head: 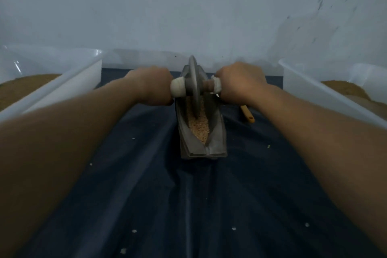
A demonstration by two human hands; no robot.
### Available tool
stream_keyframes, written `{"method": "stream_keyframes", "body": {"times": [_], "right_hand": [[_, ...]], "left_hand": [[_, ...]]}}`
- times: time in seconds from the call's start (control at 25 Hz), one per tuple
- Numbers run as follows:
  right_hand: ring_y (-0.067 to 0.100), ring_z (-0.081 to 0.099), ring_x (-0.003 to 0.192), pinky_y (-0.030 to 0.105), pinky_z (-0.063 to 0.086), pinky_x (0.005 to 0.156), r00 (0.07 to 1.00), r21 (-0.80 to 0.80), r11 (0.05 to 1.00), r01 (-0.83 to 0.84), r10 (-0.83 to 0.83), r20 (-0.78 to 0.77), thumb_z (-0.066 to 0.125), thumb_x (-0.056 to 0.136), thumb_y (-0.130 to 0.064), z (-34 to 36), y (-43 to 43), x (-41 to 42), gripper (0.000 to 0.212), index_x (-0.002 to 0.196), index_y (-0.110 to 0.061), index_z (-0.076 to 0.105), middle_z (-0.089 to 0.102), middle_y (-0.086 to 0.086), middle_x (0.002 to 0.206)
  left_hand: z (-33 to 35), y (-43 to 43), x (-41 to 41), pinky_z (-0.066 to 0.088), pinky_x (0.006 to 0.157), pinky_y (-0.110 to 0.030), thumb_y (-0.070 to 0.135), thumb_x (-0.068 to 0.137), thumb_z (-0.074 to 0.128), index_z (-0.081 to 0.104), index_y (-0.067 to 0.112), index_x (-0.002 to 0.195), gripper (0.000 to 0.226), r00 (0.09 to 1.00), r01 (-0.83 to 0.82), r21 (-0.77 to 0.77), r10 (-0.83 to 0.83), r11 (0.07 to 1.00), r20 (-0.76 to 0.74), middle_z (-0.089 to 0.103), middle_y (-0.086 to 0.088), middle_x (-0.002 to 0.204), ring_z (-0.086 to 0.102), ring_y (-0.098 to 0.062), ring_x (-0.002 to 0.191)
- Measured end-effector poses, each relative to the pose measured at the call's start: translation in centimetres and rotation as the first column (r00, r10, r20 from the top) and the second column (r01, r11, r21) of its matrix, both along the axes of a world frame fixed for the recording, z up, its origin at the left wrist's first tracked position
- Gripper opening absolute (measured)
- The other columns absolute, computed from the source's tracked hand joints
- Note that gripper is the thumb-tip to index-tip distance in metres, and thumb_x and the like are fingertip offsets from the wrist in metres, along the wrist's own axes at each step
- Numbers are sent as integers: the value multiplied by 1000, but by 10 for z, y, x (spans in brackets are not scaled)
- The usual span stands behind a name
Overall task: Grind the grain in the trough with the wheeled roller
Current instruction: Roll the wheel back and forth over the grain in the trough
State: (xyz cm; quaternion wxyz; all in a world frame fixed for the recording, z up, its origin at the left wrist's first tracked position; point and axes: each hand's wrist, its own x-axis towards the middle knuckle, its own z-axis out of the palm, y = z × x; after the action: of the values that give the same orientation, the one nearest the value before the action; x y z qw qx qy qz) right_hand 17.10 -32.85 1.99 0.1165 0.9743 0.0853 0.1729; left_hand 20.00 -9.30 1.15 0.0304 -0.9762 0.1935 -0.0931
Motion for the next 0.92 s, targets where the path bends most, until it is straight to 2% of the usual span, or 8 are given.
{"method": "stream_keyframes", "body": {"times": [0.08, 0.28, 0.48, 0.68, 0.92], "right_hand": [[19, 52, 61, 25, 31, 49, 998, 4, 1000, -4, 4, 55, 63, 81, -29, -3, -3, 17, 15, 71, -30, 52, 54, -3, 72], [18, 47, 59, 26, 28, 50, 994, 10, 1000, -4, 3, 109, 62, 77, -27, -2, -2, 28, 13, 70, -29, 51, 51, -3, 69], [18, 52, 63, 27, 35, 52, 1000, 37, 999, -23, 22, 21, 62, 82, -34, -2, 1, -14, 14, 73, -29, 53, 54, -5, 72], [10, 37, 52, 23, 25, 48, 997, 57, 997, -46, 43, 60, 61, 70, -30, -11, -4, -54, 26, 61, -37, 38, 44, -11, 61], [13, 49, 57, 23, 29, 47, 1000, 61, 998, -13, 12, 8, 61, 79, -37, -10, -5, -25, 14, 69, -31, 52, 54, -8, 65]], "left_hand": [[3, -3, 19, 48, 61, -31, 46, 67, 73, 51, 30, 72, 27, 1000, 4, -10, -4, 1000, 23, 55, 5, 73, 55, -21, 65], [1, -2, 30, 45, 59, -30, 44, 67, 70, 58, 28, 78, 23, 999, -14, -60, 16, 998, 28, 56, 7, 71, 54, -16, 61], [3, 0, -13, 41, 55, -28, 43, 70, 73, 61, 34, 86, 22, 1000, -22, -17, 23, 1000, 16, 58, 8, 74, 55, -14, 63], [13, 0, -44, 36, 49, -25, 44, 70, 76, 58, 36, 86, 26, 997, -10, 46, 13, 999, -81, 59, 8, 74, 56, -11, 63], [13, -8, -14, 42, 54, -27, 32, 73, 77, 67, 18, 83, 20, 989, 11, 45, -5, 999, -146, 64, 3, 66, 61, -14, 58]]}}
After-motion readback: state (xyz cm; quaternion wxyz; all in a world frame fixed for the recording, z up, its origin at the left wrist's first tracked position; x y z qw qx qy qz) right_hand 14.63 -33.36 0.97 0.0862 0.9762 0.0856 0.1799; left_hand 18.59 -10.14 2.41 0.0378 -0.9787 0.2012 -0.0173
